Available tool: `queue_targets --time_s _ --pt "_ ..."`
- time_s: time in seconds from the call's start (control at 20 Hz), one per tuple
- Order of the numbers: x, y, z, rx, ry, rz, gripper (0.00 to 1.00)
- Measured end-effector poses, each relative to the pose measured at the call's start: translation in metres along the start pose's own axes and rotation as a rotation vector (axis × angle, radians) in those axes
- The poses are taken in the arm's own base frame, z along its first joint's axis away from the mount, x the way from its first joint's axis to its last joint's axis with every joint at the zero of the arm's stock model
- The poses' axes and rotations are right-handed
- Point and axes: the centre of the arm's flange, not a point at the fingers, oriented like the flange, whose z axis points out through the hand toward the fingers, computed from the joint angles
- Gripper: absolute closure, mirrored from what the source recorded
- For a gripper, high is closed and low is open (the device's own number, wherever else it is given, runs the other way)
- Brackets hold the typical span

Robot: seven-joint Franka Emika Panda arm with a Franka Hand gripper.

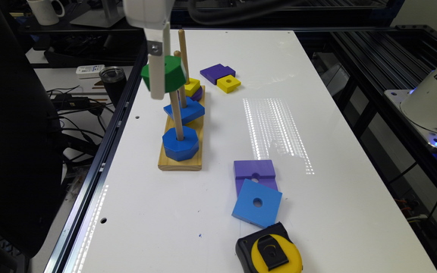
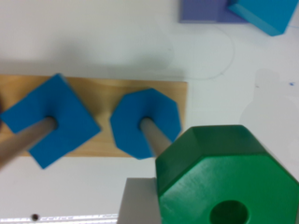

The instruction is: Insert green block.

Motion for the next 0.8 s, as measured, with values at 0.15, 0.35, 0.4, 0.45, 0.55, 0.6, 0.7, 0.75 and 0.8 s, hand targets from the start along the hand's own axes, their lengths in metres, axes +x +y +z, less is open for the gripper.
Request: queue_targets --time_s 0.15,0.35,0.4,0.45,0.55,0.6,0.7,0.75,0.8 --pt "-0.002 -0.004 0.014 -0.004 -0.006 0.001 1.0" --pt "0.001 -0.005 0.018 -0.003 -0.007 0.003 1.0" --pt "0.001 -0.005 0.018 -0.003 -0.006 0.004 1.0" --pt "0.001 -0.005 0.018 -0.003 -0.006 0.004 1.0" --pt "0.001 -0.005 0.018 -0.003 -0.006 0.004 1.0" --pt "0.001 -0.005 0.018 -0.003 -0.006 0.004 1.0" --pt "0.001 -0.005 0.018 -0.004 -0.007 0.004 1.0" --pt "0.001 -0.005 0.018 -0.005 -0.008 0.003 1.0" --pt "0.0 -0.005 0.019 -0.007 -0.009 0.002 1.0"
